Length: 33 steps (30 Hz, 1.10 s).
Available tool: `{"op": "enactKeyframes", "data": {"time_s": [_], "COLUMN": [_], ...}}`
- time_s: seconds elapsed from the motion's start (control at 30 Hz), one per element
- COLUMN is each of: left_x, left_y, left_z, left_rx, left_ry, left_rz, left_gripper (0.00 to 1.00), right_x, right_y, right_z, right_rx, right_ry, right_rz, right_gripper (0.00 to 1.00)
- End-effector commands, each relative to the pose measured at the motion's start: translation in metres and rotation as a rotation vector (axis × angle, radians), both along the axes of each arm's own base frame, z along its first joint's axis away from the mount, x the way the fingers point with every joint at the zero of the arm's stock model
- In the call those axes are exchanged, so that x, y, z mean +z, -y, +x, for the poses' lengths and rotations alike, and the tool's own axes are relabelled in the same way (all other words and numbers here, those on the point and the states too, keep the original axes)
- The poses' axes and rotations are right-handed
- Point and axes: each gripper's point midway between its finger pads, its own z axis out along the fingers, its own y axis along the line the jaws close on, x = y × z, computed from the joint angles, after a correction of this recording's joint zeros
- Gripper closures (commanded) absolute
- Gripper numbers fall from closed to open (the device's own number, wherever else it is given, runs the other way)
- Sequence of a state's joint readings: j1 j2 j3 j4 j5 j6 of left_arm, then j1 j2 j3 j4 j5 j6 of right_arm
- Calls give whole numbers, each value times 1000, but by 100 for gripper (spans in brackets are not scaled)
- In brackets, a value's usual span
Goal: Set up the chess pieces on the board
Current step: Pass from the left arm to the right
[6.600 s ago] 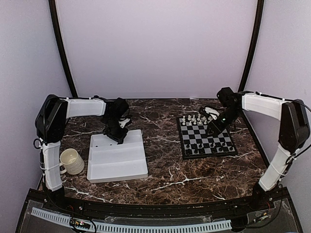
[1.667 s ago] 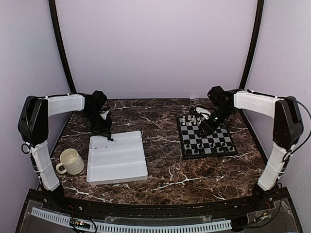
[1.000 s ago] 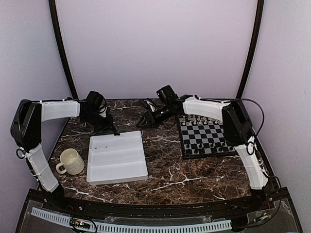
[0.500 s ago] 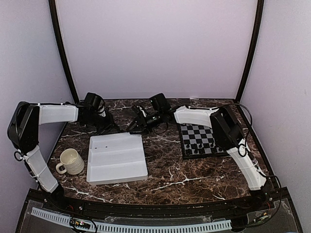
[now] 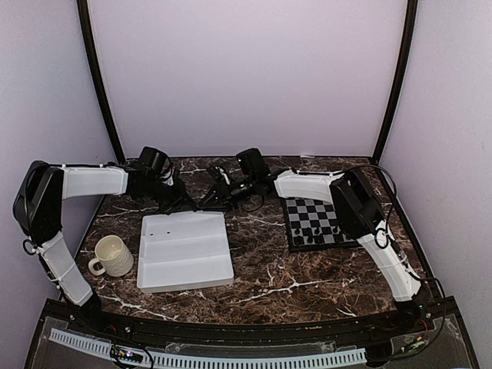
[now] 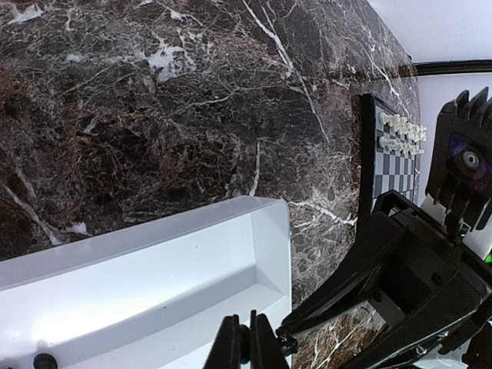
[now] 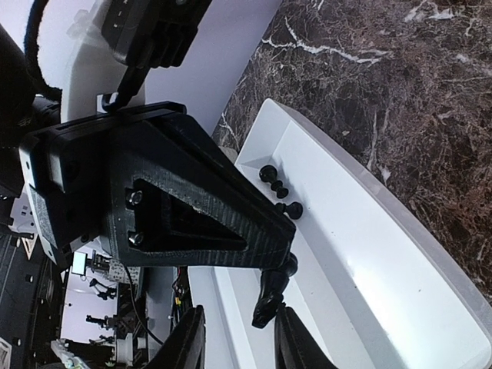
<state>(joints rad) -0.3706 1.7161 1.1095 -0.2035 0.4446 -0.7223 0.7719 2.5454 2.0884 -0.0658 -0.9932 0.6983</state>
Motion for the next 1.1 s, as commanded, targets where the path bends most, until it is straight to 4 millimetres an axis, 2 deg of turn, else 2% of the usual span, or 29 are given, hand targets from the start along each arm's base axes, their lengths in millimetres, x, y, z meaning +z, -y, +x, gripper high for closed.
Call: {"op": "enactKeyframes", "data": {"time_s": [0.0,0.37,0.63,0.87,0.97,1.07], "left_x": [17,20,24,25,25,33], "left_y": [14,20,26,28,26,20], "left_z": [2,0,-2,-1,1,8], "left_rx": [-28,-43,-61,-61,-64,-74], "left_ry": [31,31,40,44,58,93], "left_rz": [-36,-39,-41,-29,-5,53], "left_gripper": [100,100,100,100,94,86], "right_x": [0,-8,-12,-9,-3,10], "right_y": [-7,-6,-6,-4,1,18], "right_z": [-3,-1,1,0,0,4], "right_rx": [14,-8,-18,-20,-19,-20], "right_ry": [16,7,3,14,42,124], "right_rz": [28,1,-9,-16,-23,-46], "right_gripper": [69,79,80,96,100,100]}}
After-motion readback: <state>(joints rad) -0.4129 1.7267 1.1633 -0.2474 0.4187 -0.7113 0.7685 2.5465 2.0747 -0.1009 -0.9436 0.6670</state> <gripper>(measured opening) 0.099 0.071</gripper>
